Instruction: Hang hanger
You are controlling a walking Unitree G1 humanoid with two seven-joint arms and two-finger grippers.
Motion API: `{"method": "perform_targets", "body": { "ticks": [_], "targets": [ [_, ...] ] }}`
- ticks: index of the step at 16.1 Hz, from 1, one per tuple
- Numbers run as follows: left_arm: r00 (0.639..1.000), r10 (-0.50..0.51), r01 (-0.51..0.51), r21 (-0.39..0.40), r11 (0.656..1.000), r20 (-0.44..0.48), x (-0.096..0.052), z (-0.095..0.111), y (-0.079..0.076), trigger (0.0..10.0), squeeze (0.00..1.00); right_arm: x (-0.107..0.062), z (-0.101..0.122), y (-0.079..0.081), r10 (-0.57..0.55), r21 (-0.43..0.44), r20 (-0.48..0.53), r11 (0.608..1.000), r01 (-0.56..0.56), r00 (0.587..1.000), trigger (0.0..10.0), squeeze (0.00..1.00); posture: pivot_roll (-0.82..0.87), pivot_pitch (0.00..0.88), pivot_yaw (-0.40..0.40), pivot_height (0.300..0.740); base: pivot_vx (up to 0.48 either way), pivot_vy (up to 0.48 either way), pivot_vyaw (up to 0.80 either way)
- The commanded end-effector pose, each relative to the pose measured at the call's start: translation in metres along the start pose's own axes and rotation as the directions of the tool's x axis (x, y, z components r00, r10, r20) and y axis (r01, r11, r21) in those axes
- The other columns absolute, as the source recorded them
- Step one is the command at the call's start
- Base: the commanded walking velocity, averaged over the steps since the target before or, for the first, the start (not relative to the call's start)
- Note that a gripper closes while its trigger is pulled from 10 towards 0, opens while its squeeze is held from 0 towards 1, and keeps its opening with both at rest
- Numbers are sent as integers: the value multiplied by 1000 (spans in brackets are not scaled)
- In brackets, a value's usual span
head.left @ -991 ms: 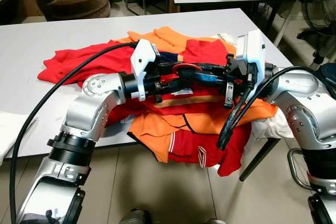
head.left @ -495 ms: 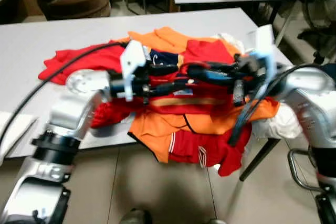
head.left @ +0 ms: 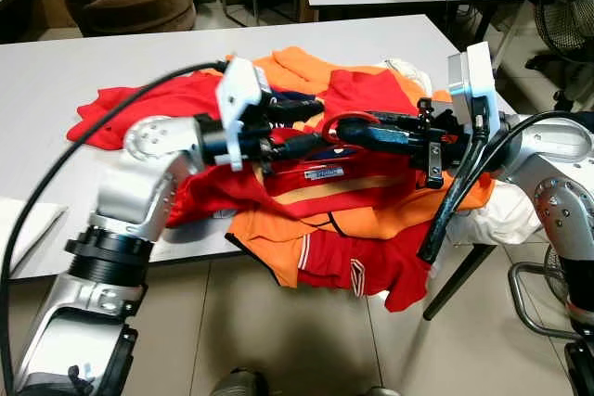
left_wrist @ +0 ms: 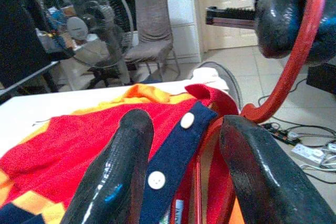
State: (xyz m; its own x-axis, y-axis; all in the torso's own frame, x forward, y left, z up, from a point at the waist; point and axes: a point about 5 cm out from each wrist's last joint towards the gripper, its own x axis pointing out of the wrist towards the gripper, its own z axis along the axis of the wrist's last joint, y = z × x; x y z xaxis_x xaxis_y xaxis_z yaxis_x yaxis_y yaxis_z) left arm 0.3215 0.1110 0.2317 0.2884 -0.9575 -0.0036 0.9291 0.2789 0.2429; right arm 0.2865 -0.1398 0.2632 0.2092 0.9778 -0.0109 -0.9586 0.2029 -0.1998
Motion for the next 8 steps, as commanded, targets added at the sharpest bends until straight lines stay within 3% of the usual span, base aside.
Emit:
{"method": "perform_targets", "body": {
  "ticks": [1,8],
  "targets": [
    [1000,-25,25,4,1000,-1,3,4,-1,10000,0,3,9,3,35,-32,10,999,-35,999,0,0,-179,56,61,740,0,0,0],
    [997,-70,67,-74,995,-38,0,-10,-10,10000,0,4,8,3,34,-37,2,999,-34,999,0,0,-178,66,58,740,0,0,0]
  ]
}}
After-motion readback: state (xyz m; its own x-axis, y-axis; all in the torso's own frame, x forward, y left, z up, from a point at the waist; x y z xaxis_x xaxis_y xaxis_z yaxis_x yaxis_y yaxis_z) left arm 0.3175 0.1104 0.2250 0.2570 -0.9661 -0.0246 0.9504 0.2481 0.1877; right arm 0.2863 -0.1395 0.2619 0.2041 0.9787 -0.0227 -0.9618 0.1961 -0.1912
